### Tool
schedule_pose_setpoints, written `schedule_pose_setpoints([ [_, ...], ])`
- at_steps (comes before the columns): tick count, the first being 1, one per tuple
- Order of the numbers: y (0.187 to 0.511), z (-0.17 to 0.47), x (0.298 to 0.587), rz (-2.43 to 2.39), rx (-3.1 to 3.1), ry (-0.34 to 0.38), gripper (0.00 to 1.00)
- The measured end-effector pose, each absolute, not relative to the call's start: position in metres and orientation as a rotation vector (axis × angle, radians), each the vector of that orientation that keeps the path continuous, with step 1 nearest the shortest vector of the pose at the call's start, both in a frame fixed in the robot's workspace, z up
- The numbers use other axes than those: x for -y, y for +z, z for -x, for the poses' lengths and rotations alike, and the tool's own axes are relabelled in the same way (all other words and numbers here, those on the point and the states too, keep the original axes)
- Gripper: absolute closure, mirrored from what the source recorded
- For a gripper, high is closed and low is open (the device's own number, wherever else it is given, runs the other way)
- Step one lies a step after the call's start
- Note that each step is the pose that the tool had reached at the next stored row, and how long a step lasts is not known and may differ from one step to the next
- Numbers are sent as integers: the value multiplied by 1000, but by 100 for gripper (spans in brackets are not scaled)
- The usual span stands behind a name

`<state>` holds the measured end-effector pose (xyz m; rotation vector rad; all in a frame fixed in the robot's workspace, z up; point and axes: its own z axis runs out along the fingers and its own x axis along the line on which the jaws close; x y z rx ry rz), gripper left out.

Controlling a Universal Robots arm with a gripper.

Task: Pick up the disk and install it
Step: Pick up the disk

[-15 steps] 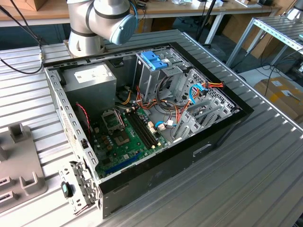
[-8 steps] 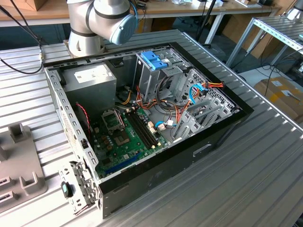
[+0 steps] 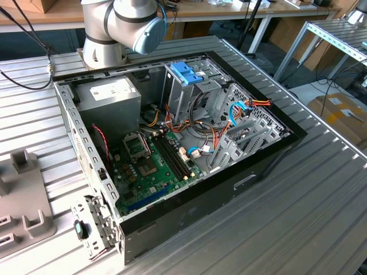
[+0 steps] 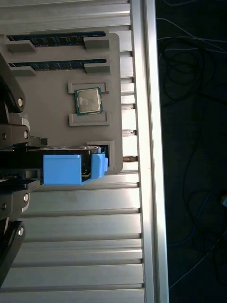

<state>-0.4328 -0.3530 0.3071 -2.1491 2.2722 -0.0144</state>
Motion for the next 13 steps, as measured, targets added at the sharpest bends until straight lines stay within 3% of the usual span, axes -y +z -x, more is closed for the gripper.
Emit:
schedule_pose_setpoints([
  [13, 307, 432, 353, 2149, -2272, -14, 65],
])
